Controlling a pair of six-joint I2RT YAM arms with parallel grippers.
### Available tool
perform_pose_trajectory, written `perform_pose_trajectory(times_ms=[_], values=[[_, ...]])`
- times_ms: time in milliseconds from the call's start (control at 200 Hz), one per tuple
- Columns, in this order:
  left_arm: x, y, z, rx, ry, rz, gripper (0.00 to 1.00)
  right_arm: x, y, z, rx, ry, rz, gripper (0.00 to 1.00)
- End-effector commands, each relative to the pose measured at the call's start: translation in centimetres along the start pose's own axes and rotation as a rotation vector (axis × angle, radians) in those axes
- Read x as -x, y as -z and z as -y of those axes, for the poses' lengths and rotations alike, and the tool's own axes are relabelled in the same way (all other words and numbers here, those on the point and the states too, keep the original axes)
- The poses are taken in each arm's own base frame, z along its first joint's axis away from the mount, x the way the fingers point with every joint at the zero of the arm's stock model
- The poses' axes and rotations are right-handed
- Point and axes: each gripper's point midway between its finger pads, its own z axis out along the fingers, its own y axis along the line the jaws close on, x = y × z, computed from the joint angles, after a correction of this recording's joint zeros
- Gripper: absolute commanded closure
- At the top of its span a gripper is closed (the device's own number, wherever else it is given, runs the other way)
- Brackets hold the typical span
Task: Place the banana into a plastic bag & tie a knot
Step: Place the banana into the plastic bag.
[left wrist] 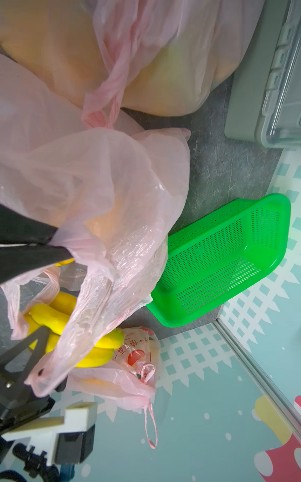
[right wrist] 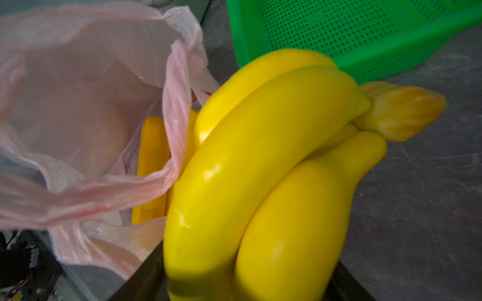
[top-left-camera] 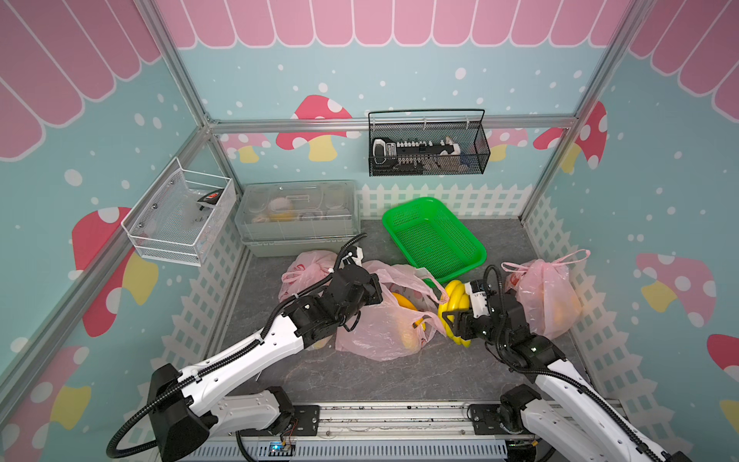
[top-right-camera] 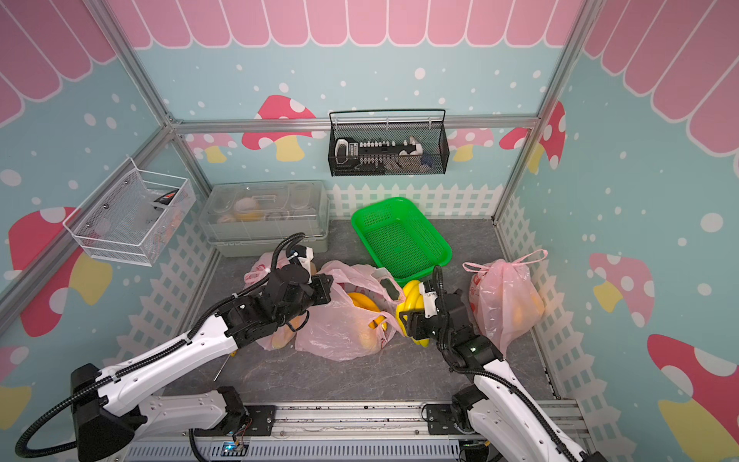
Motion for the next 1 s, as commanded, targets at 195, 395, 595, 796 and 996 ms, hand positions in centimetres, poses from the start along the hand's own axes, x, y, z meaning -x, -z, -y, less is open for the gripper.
perform_pose_trajectory(times_ms=[195, 395, 595, 796, 996], values=[[-0.2, -0.5, 2.7, -0.089, -0.043, -0.029, 1.0, -1.7, -0.8, -5.7, 0.152, 0.054, -0.037, 0.41], [-0.3, 0.9, 4.6, -0.176, -0.106, -0.021, 1.0, 0.5, -1.6, -8.0, 0.174, 0.123, -0.016, 0.39], [-2.2, 2.9, 6.7, -0.286, -0.222, -0.034, 1.0, 4.9, -1.8, -10.1, 0.163, 0.169, -0.004, 0.38], [-3.2, 5.5, 7.6, -0.396, -0.312, -0.009, 1.0, 6.0, -2.3, -9.3, 0.113, 0.103, -0.068, 0.38], [-2.4, 6.1, 7.4, -0.41, -0.268, 0.051, 1.0, 6.8, -4.1, -12.8, 0.279, 0.016, -0.008, 0.38]])
